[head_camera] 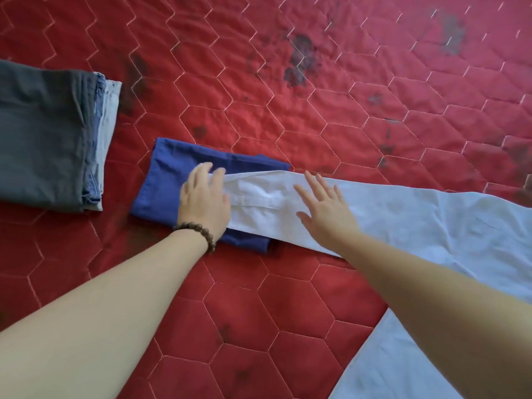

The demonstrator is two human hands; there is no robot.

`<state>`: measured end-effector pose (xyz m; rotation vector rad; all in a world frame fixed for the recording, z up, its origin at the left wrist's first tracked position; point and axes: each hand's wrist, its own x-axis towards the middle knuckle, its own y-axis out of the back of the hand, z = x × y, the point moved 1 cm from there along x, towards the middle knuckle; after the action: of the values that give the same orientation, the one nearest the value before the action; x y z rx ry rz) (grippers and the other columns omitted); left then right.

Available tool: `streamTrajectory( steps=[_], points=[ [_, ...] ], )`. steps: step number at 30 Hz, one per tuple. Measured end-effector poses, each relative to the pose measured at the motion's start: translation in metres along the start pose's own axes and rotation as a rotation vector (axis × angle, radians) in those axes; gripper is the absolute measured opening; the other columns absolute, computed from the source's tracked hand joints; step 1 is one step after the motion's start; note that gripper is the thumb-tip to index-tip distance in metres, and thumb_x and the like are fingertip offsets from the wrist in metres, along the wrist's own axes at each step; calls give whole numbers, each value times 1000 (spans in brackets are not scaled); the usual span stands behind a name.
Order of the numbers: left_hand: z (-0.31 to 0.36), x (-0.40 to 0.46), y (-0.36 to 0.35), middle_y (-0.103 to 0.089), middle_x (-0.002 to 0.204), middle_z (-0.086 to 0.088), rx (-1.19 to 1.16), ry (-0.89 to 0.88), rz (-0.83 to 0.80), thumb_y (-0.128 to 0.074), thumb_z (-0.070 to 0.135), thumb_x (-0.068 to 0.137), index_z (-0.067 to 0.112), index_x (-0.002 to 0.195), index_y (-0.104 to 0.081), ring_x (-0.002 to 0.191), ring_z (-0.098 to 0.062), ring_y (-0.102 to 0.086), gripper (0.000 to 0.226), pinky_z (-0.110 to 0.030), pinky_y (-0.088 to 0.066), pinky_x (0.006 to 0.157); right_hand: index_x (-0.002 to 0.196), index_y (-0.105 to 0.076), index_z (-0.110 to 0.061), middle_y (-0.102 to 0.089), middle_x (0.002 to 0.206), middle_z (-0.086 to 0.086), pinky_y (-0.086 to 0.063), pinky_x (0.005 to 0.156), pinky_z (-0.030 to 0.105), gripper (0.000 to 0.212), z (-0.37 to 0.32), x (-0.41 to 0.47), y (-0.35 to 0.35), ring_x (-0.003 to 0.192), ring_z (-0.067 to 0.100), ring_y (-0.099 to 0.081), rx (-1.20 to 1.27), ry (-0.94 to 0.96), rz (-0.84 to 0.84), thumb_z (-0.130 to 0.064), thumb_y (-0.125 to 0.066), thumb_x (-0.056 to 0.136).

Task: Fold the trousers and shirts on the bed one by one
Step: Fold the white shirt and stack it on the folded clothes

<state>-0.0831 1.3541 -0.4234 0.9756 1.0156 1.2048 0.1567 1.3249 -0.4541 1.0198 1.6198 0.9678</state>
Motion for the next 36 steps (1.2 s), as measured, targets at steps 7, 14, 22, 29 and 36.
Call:
streamTrajectory(
  steps=[7, 14, 22, 29, 36],
  points=[
    [30, -11, -68, 22, 158, 5, 114, -157, -311, -24, 52, 98, 39, 150, 8, 145, -21, 19, 62, -46, 5, 117, 152, -2, -35, 12, 161, -4, 11, 116, 41, 59, 15, -26, -54, 146, 15, 17, 59, -65, -39, -49, -23, 99],
    [18, -18, -90, 16, 159, 6, 87, -114, -252, -29, 50, 95, 43, 148, 8, 147, -24, 14, 65, -49, 6, 117, 151, 6, -38, 14, 160, -4, 13, 117, 42, 60, 113, -99, -57, 146, 14, 16, -35, -469, 25, -56, -12, 96],
    [15, -20, -72, 13, 160, 9, 130, -88, -231, -25, 61, 91, 44, 149, 1, 146, -19, 17, 66, -56, 3, 115, 154, 1, -29, 11, 161, 6, 7, 117, 52, 62, 146, -126, -34, 147, 20, 15, -47, -667, -20, -51, -17, 98],
    [-31, -27, -55, 24, 157, 8, 246, -223, -318, -23, 76, 79, 45, 138, 28, 145, -19, 22, 84, -54, 0, 117, 152, 5, -29, 16, 160, 3, 12, 116, 54, 61, 21, -56, -55, 145, 23, 21, 62, -322, -7, -49, -18, 100],
    [-45, -20, -47, 6, 161, 7, 449, -180, -266, -42, 24, 94, 23, 153, -1, 147, -29, 2, 71, -51, -21, 113, 152, -18, -13, -4, 161, 9, 6, 119, 46, 58, -67, -6, -51, 149, 21, 4, 234, -125, 155, -39, -29, 101]
  ],
)
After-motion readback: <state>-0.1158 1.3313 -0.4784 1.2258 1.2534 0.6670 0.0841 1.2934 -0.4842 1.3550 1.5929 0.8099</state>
